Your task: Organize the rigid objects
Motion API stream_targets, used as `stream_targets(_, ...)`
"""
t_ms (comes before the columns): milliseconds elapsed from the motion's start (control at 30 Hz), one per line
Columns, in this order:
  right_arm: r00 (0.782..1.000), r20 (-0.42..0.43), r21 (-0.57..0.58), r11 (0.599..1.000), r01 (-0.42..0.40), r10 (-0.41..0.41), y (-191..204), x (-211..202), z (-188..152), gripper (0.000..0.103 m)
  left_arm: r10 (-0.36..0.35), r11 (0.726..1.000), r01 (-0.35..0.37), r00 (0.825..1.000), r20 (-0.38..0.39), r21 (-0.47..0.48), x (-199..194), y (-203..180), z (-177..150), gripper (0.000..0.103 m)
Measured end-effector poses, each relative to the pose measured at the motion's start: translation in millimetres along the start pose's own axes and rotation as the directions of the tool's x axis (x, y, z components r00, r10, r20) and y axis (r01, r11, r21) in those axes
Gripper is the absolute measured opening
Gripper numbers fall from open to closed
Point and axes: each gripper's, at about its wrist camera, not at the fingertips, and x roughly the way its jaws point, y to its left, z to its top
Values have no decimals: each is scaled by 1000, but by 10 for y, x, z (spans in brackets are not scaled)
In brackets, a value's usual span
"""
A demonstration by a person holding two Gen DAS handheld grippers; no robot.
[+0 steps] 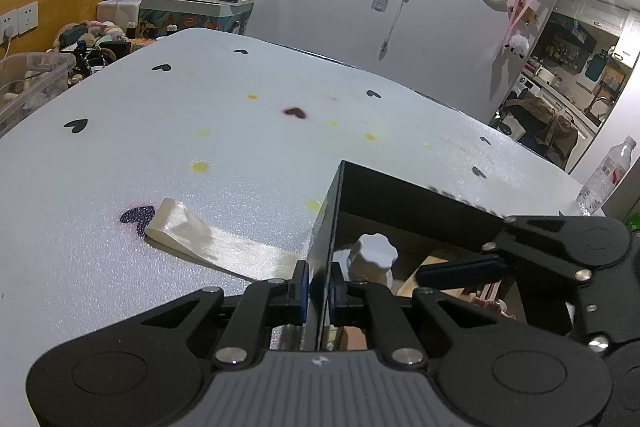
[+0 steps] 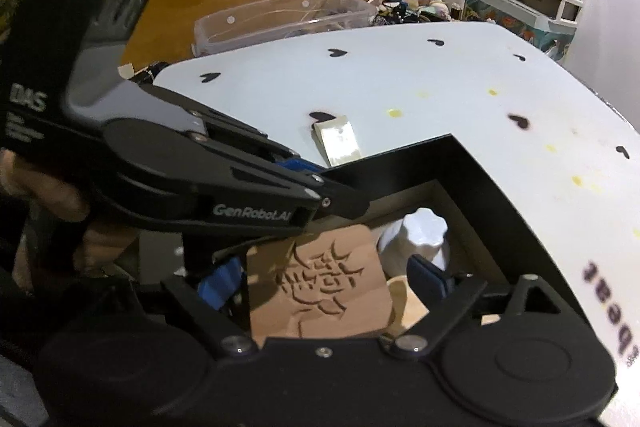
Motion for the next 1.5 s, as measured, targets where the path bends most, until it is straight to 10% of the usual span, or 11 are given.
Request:
stream_targets(533,969,122,120,973,199,-214,27,-645,-285,96,1,1000,-1,1000,4,4,-15,-7,-3,9)
stream_targets(1300,799,181,511,749,421,-573,168,-1065,-1005,103,23,997,-26,999,48,73,-115,-66,-60,12)
stream_targets(1500,767,214,534,729,428,-606,287,-1138,-1063,103,56,995,-66,990,126,81,-408,-90,-101,57)
